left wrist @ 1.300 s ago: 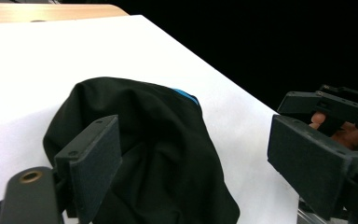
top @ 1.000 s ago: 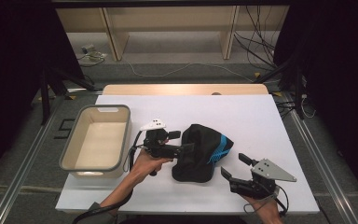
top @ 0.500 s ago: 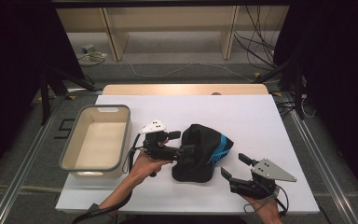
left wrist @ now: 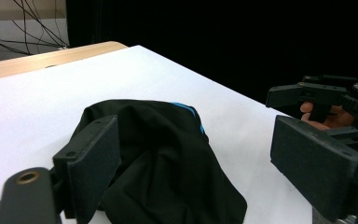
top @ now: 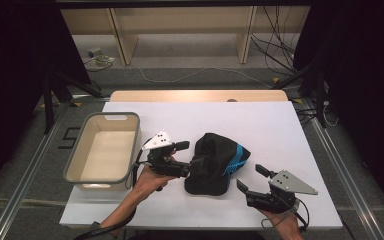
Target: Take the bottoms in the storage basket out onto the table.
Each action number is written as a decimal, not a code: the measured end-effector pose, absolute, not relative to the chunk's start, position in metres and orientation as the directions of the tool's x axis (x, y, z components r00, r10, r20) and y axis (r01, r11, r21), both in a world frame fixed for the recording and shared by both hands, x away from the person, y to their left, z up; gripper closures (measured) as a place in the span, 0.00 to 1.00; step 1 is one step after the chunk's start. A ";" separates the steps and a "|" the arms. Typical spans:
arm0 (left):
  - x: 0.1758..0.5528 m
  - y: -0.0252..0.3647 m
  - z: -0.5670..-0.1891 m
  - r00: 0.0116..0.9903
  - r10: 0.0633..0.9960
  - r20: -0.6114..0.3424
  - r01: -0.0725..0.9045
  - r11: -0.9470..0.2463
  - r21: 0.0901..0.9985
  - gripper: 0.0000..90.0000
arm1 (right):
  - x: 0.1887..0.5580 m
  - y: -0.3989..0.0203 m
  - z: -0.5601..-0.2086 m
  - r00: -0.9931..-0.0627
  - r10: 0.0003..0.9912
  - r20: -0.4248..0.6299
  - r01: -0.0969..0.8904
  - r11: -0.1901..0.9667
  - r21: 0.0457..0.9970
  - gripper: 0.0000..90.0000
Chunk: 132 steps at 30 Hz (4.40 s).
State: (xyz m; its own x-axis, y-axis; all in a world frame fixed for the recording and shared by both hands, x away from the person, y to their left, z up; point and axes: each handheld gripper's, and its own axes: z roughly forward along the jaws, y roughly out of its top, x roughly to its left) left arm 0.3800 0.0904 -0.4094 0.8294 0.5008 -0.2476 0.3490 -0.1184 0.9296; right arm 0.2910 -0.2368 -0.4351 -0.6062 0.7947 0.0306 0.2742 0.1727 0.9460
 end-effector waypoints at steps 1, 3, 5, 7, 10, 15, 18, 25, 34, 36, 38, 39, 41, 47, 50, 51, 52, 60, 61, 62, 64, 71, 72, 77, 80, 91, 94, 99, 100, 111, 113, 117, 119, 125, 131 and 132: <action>0.379 0.091 -0.409 0.830 0.501 -0.245 0.347 -0.119 0.930 0.17 | 0.291 -0.237 -0.435 -0.606 0.795 0.031 0.273 0.172 0.947 0.23; 0.378 0.092 -0.409 0.832 0.502 -0.235 0.337 -0.121 0.934 0.17 | 0.291 -0.237 -0.435 -0.606 0.795 0.032 0.273 0.171 0.947 0.23; 0.377 0.093 -0.409 0.835 0.500 -0.230 0.330 -0.119 0.936 0.17 | 0.291 -0.237 -0.435 -0.606 0.795 0.031 0.274 0.171 0.946 0.23; 0.376 0.094 -0.408 0.837 0.498 -0.227 0.325 -0.119 0.938 0.17 | 0.291 -0.237 -0.435 -0.607 0.794 0.032 0.276 0.173 0.946 0.23; 0.374 0.094 -0.408 0.844 0.489 -0.220 0.315 -0.119 0.942 0.16 | 0.291 -0.236 -0.435 -0.608 0.793 0.031 0.275 0.174 0.946 0.23; 0.371 0.096 -0.407 0.851 0.492 -0.181 0.283 -0.141 0.949 0.16 | 0.291 -0.237 -0.435 -0.607 0.794 0.033 0.275 0.171 0.946 0.23; 0.369 0.097 -0.407 0.853 0.491 -0.179 0.280 -0.140 0.950 0.14 | 0.291 -0.237 -0.435 -0.608 0.794 0.033 0.276 0.172 0.946 0.23; 0.365 0.100 -0.406 0.852 0.497 -0.168 0.262 -0.126 0.957 0.11 | 0.291 -0.237 -0.435 -0.608 0.793 0.034 0.274 0.170 0.947 0.23; 0.360 0.101 -0.407 0.852 0.500 -0.157 0.250 -0.124 0.960 0.10 | 0.291 -0.237 -0.435 -0.609 0.793 0.035 0.275 0.169 0.947 0.23; 0.359 0.102 -0.407 0.851 0.501 -0.156 0.247 -0.121 0.961 0.10 | 0.291 -0.237 -0.435 -0.609 0.793 0.036 0.275 0.169 0.946 0.23; 0.359 0.103 -0.407 0.849 0.505 -0.153 0.243 -0.117 0.963 0.10 | 0.291 -0.237 -0.436 -0.609 0.792 0.036 0.275 0.169 0.947 0.23; 0.358 0.104 -0.407 0.848 0.508 -0.150 0.240 -0.116 0.964 0.10 | 0.291 -0.237 -0.436 -0.610 0.792 0.037 0.275 0.168 0.947 0.23; 0.358 0.105 -0.407 0.845 0.515 -0.147 0.236 -0.112 0.965 0.10 | 0.291 -0.237 -0.436 -0.610 0.792 0.036 0.275 0.169 0.947 0.23; 0.357 0.110 -0.410 0.838 0.524 -0.152 0.242 -0.107 0.964 0.10 | 0.292 -0.236 -0.436 -0.610 0.792 0.037 0.275 0.168 0.947 0.23; 0.356 0.113 -0.411 0.837 0.525 -0.154 0.242 -0.103 0.965 0.10 | 0.292 -0.237 -0.436 -0.611 0.791 0.043 0.279 0.164 0.946 0.23; 0.356 0.113 -0.411 0.838 0.524 -0.154 0.242 -0.104 0.965 0.10 | 0.292 -0.237 -0.436 -0.611 0.790 0.045 0.278 0.162 0.947 0.23; 0.355 0.114 -0.411 0.836 0.526 -0.155 0.243 -0.102 0.965 0.10 | 0.292 -0.237 -0.436 -0.612 0.789 0.047 0.279 0.161 0.947 0.23; 0.353 0.123 -0.411 0.830 0.535 -0.158 0.245 -0.096 0.965 0.10 | 0.292 -0.238 -0.436 -0.612 0.789 0.056 0.285 0.154 0.946 0.23; 0.353 0.125 -0.411 0.829 0.536 -0.158 0.246 -0.097 0.964 0.10 | 0.292 -0.238 -0.436 -0.611 0.789 0.056 0.284 0.154 0.946 0.23; 0.352 0.126 -0.412 0.828 0.538 -0.159 0.247 -0.096 0.964 0.10 | 0.292 -0.238 -0.436 -0.611 0.790 0.056 0.286 0.154 0.946 0.23; 0.352 0.128 -0.412 0.826 0.538 -0.165 0.251 -0.090 0.964 0.10 | 0.292 -0.238 -0.436 -0.612 0.789 0.055 0.284 0.155 0.946 0.23; 0.349 0.138 -0.415 0.816 0.554 -0.165 0.256 -0.090 0.963 0.10 | 0.292 -0.239 -0.436 -0.611 0.790 0.056 0.284 0.153 0.946 0.23; 0.349 0.140 -0.415 0.815 0.555 -0.166 0.257 -0.089 0.962 0.10 | 0.292 -0.239 -0.436 -0.611 0.790 0.056 0.284 0.153 0.946 0.23; 0.347 0.146 -0.420 0.807 0.566 -0.167 0.262 -0.090 0.961 0.10 | 0.293 -0.238 -0.436 -0.612 0.789 0.055 0.283 0.153 0.947 0.23; 0.346 0.150 -0.422 0.802 0.573 -0.167 0.265 -0.091 0.960 0.10 | 0.293 -0.238 -0.436 -0.612 0.789 0.054 0.282 0.154 0.947 0.23; 0.342 0.157 -0.429 0.790 0.594 -0.153 0.267 -0.108 0.958 0.10 | 0.293 -0.239 -0.435 -0.610 0.790 0.058 0.283 0.149 0.948 0.23; 0.341 0.158 -0.431 0.786 0.597 -0.159 0.272 -0.104 0.957 0.10 | 0.293 -0.239 -0.435 -0.610 0.790 0.058 0.283 0.148 0.948 0.23; 0.339 0.160 -0.433 0.784 0.599 -0.161 0.277 -0.106 0.955 0.10 | 0.293 -0.239 -0.436 -0.611 0.789 0.059 0.283 0.148 0.948 0.23; 0.338 0.160 -0.433 0.784 0.599 -0.161 0.277 -0.106 0.955 0.10 | 0.293 -0.239 -0.436 -0.611 0.789 0.059 0.283 0.149 0.947 0.23; 0.333 0.166 -0.440 0.778 0.608 -0.154 0.286 -0.125 0.950 0.10 | 0.293 -0.238 -0.436 -0.614 0.787 0.060 0.286 0.151 0.946 0.23; 0.332 0.167 -0.440 0.778 0.609 -0.155 0.287 -0.125 0.950 0.10 | 0.293 -0.238 -0.436 -0.615 0.786 0.060 0.288 0.152 0.946 0.23; 0.329 0.170 -0.441 0.779 0.608 -0.153 0.284 -0.124 0.951 0.10 | 0.292 -0.238 -0.437 -0.616 0.786 0.060 0.288 0.154 0.945 0.23; 0.327 0.171 -0.441 0.779 0.607 -0.156 0.284 -0.119 0.952 0.10 | 0.293 -0.239 -0.437 -0.616 0.786 0.059 0.286 0.153 0.946 0.23; 0.323 0.178 -0.443 0.774 0.614 -0.156 0.283 -0.114 0.952 0.10 | 0.292 -0.239 -0.437 -0.614 0.787 0.057 0.284 0.154 0.946 0.23; 0.317 0.183 -0.443 0.768 0.624 -0.146 0.274 -0.113 0.955 0.10 | 0.292 -0.240 -0.437 -0.613 0.788 0.064 0.288 0.148 0.946 0.23; 0.316 0.184 -0.444 0.767 0.624 -0.149 0.277 -0.113 0.954 0.10 | 0.292 -0.240 -0.437 -0.612 0.788 0.068 0.291 0.145 0.946 0.23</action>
